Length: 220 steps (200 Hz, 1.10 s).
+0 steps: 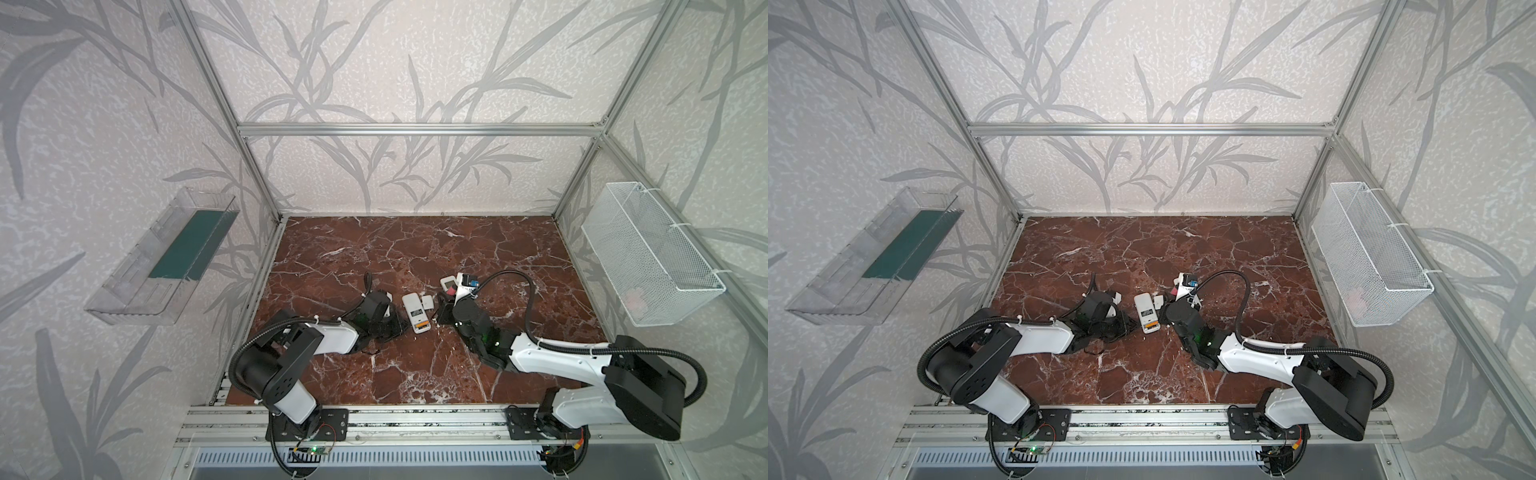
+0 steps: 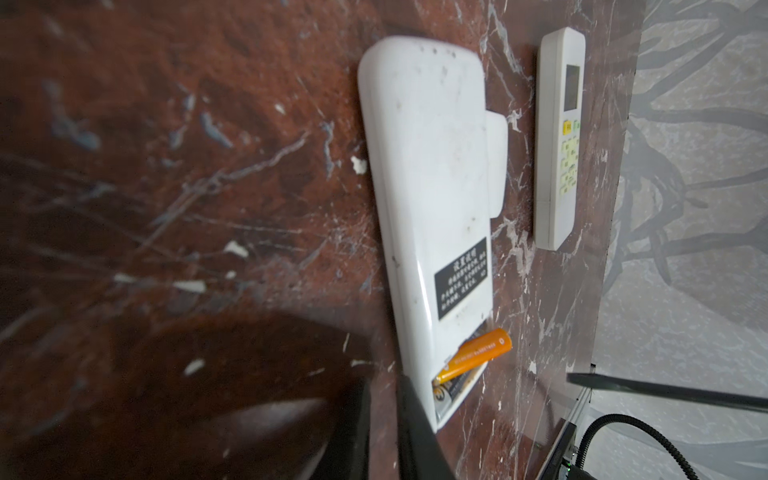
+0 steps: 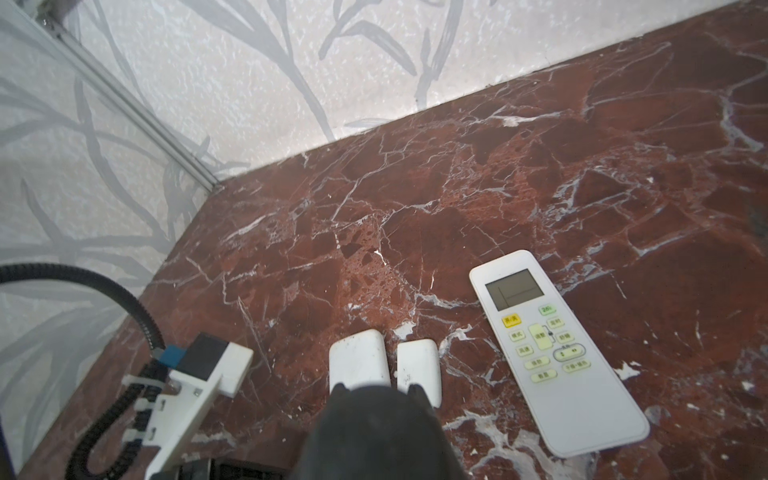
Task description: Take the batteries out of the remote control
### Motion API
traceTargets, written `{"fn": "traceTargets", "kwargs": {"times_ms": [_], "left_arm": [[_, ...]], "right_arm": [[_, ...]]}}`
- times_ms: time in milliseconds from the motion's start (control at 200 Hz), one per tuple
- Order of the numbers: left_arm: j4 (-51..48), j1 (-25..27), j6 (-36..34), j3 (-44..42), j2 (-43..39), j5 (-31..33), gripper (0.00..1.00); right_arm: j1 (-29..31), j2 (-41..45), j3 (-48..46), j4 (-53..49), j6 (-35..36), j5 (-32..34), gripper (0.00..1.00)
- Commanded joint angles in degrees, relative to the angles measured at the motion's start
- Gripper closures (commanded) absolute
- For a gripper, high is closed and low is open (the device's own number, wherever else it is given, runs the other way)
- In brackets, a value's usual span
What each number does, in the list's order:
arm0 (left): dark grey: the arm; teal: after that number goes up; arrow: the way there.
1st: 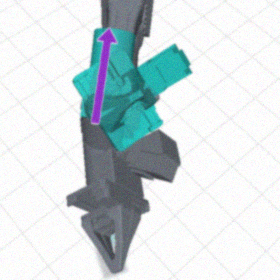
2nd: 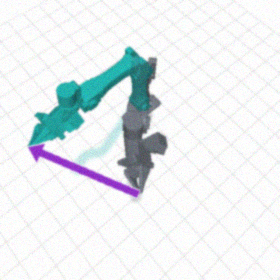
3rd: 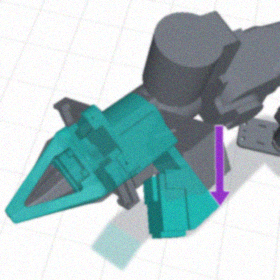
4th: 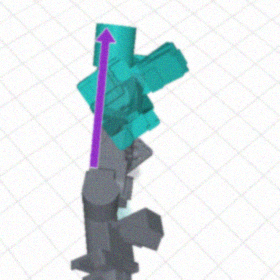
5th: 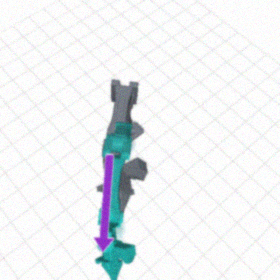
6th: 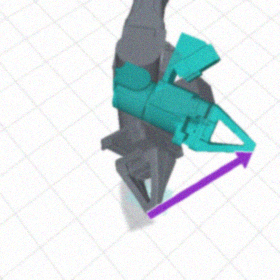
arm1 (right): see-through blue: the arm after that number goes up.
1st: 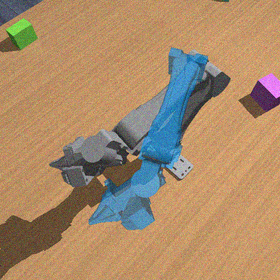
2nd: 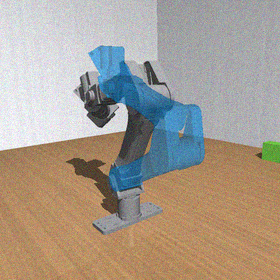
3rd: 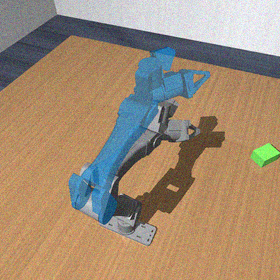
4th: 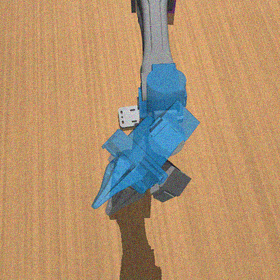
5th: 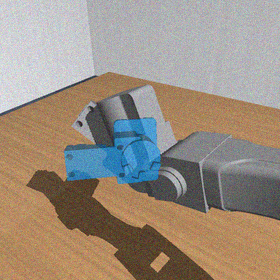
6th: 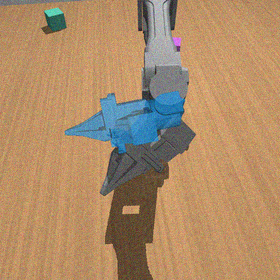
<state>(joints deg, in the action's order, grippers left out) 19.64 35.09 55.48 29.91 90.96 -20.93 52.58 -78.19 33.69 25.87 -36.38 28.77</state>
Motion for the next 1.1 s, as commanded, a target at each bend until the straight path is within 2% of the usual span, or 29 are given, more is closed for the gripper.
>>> {"fn": "traceTargets", "kwargs": {"times_ms": [0,200,380,550,861,1096], "left_arm": [[-7.60,-0.25,-1.59,-0.24,-1.69,2.14,0.79],[-6.40,-0.47,-1.64,0.99,-2.34,1.69,0.68],[-3.28,-0.94,-0.08,2.15,0.12,0.91,0.66],[1.26,-0.99,1.88,1.91,2.27,0.27,0.67],[2.66,-0.99,2.85,3.13,5.17,0.11,0.68],[2.80,-0.99,3.60,3.75,7.30,0.44,0.68]], "right_arm": [[-2.07,-2.15,7.10,-2.70,11.36,-8.73,1.00],[-6.87,-8.55,15.66,-8.36,15.81,-22.57,1.00],[-9.53,-14.76,20.76,-12.21,18.68,-32.82,1.00],[-9.86,-15.67,20.87,-12.24,21.05,-32.51,1.00],[-9.86,-18.52,21.51,-11.58,24.55,-39.71,1.00],[-9.91,-19.28,20.82,-11.27,26.80,-39.19,1.00]]}}
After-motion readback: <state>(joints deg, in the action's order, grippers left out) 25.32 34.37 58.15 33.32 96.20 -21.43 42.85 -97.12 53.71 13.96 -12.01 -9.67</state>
